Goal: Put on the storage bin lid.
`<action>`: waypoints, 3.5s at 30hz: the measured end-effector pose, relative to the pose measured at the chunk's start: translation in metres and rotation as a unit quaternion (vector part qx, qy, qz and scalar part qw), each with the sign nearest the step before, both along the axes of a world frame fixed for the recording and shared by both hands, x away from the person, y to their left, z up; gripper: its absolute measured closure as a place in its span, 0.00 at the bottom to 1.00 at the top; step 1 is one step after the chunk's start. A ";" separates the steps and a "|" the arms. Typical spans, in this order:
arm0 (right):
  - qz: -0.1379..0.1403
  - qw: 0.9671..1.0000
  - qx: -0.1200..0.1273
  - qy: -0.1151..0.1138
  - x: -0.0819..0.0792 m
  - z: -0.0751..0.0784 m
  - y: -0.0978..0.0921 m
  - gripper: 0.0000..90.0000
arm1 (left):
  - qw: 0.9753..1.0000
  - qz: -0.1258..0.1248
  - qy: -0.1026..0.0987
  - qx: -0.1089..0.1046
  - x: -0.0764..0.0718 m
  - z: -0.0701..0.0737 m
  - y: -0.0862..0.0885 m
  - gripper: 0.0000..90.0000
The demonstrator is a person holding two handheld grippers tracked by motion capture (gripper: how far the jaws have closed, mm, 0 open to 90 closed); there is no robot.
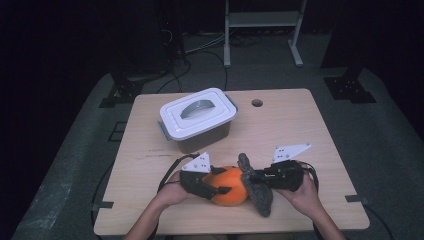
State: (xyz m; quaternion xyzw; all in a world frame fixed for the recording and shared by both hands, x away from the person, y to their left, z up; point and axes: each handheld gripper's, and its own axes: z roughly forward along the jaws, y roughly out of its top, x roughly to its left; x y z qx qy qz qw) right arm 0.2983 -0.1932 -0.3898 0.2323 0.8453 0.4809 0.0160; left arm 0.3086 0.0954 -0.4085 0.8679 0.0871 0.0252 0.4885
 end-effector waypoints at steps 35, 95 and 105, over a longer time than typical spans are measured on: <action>0.002 1.000 0.003 0.012 0.003 -0.006 -0.004 0.86 | 1.000 -0.016 0.006 -0.004 0.001 -0.006 0.001 0.45; -0.021 0.999 0.006 0.048 0.012 -0.013 -0.021 0.86 | 0.999 -0.044 0.025 0.012 -0.007 -0.008 -0.011 0.43; 0.020 0.998 -0.010 0.059 0.009 -0.016 -0.010 0.85 | 0.999 -0.021 0.040 0.005 -0.003 -0.007 -0.010 0.36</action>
